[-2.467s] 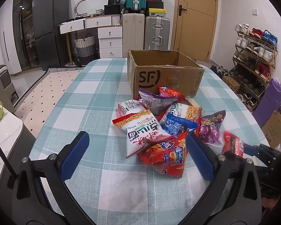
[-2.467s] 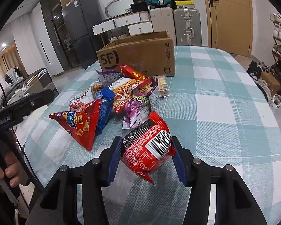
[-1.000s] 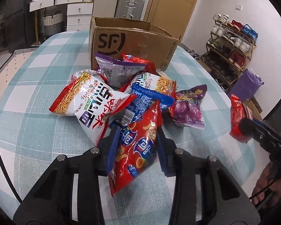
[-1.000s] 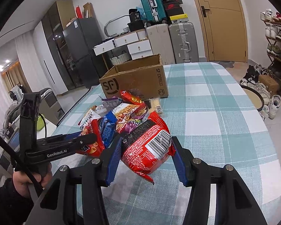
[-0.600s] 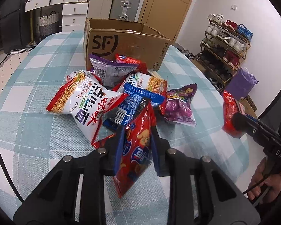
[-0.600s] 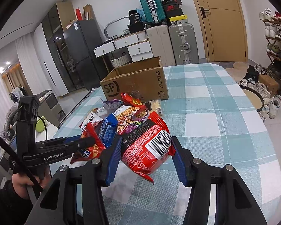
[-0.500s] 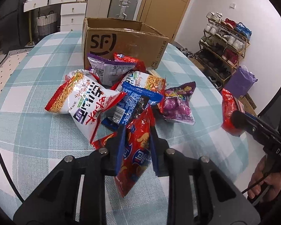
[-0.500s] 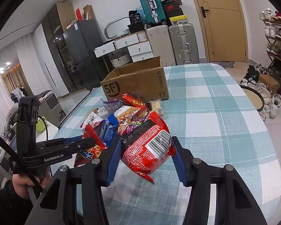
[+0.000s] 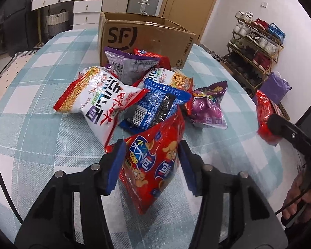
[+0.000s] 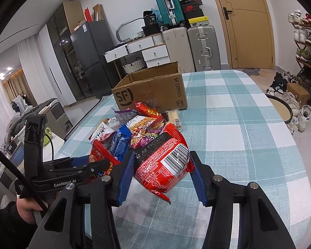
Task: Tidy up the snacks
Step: 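Grasp the red-and-blue chip bag with the left gripper while right holds its bag, then carry both held bags over the cardboard box with both grippers, then open both grippers to drop the bags into the box and withdraw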
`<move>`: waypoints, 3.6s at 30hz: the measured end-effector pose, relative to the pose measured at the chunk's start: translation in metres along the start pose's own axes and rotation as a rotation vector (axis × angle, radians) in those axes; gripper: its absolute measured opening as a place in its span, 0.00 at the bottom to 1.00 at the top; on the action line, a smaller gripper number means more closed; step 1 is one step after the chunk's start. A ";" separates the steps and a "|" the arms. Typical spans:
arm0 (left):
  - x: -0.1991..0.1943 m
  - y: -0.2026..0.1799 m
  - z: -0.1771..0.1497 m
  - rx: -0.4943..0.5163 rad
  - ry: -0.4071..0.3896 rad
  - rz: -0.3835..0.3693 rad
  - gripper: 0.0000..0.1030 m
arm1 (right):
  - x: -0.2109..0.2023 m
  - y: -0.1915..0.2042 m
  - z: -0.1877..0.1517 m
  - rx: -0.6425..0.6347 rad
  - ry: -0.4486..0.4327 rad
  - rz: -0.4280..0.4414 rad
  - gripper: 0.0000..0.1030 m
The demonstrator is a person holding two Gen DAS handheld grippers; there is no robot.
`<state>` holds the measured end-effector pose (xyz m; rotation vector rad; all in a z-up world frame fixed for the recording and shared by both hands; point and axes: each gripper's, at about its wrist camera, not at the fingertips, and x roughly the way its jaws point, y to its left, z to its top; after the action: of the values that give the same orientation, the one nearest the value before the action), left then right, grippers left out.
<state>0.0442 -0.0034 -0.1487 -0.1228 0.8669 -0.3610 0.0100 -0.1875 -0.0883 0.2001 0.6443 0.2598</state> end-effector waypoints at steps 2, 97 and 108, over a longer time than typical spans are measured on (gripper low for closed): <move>0.003 -0.002 -0.001 0.019 0.004 0.008 0.43 | 0.001 -0.001 0.000 0.005 0.003 0.004 0.51; 0.113 0.052 0.299 0.037 0.039 0.108 0.67 | 0.206 0.003 0.244 -0.149 0.065 0.099 0.61; 0.007 0.007 0.260 0.148 -0.192 0.279 0.80 | 0.101 0.039 0.231 -0.230 -0.129 0.110 0.74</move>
<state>0.2493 -0.0095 0.0121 0.0995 0.6542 -0.1482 0.2228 -0.1436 0.0457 0.0310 0.4718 0.4206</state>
